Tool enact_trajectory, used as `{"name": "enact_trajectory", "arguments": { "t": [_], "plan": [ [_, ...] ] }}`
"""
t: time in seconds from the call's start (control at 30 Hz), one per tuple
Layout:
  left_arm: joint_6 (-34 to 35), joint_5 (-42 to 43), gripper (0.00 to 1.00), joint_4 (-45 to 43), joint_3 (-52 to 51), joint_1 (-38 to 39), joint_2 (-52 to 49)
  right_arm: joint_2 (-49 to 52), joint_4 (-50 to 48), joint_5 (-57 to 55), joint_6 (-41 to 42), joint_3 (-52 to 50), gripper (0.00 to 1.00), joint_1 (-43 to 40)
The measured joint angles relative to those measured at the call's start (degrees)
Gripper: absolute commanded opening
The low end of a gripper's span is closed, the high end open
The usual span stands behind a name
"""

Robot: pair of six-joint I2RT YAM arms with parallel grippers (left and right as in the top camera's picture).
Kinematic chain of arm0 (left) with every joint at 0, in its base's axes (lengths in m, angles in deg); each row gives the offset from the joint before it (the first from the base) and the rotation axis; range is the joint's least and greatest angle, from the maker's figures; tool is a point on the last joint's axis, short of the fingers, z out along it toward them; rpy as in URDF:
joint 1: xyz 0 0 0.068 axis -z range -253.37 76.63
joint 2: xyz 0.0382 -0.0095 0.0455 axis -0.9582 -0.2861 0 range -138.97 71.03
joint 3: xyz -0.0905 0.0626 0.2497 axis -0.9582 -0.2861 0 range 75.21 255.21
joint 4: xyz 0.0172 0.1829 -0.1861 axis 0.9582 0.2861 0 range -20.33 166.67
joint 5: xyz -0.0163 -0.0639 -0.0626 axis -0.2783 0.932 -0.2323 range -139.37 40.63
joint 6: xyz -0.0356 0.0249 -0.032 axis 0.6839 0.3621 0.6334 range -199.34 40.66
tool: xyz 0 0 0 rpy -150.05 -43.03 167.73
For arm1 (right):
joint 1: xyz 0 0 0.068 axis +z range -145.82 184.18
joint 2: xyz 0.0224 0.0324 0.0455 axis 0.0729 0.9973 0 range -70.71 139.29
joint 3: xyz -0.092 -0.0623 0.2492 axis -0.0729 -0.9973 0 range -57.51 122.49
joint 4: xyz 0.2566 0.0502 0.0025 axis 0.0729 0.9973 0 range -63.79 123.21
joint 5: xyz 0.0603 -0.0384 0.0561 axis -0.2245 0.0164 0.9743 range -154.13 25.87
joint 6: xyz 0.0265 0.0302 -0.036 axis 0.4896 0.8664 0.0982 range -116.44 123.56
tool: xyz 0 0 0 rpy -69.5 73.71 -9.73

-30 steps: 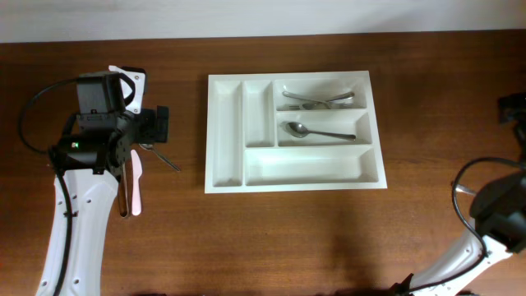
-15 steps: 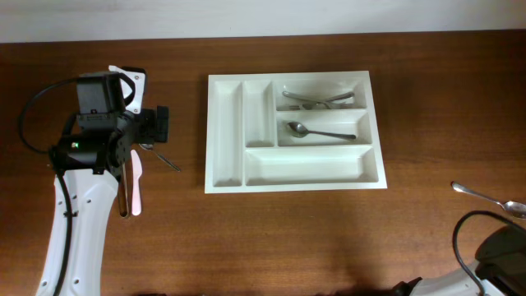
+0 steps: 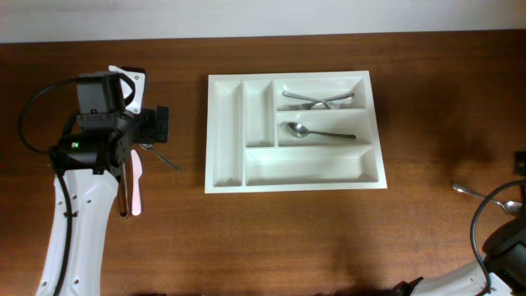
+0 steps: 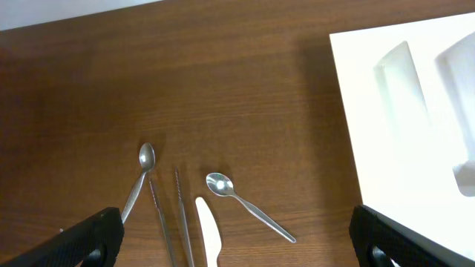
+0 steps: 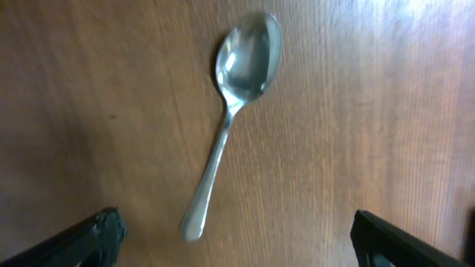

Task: Pack container
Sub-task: 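Reach the right gripper to the last right-side spoon and grasp it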

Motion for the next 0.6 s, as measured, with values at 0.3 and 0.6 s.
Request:
{"name": "enact_trajectory", "arguments": {
  "t": [0.3, 0.6],
  "plan": [
    [0.0, 0.0, 0.99, -0.02, 0.0, 0.0, 0.0, 0.0, -19.32, 3.1, 0.04, -13.31, 0.99, 0.0],
    [0.0, 0.0, 0.99, 0.0, 0.0, 0.0, 0.0, -0.09, -29.57, 6.1, 0.22, -20.96, 0.79, 0.0]
  ]
}}
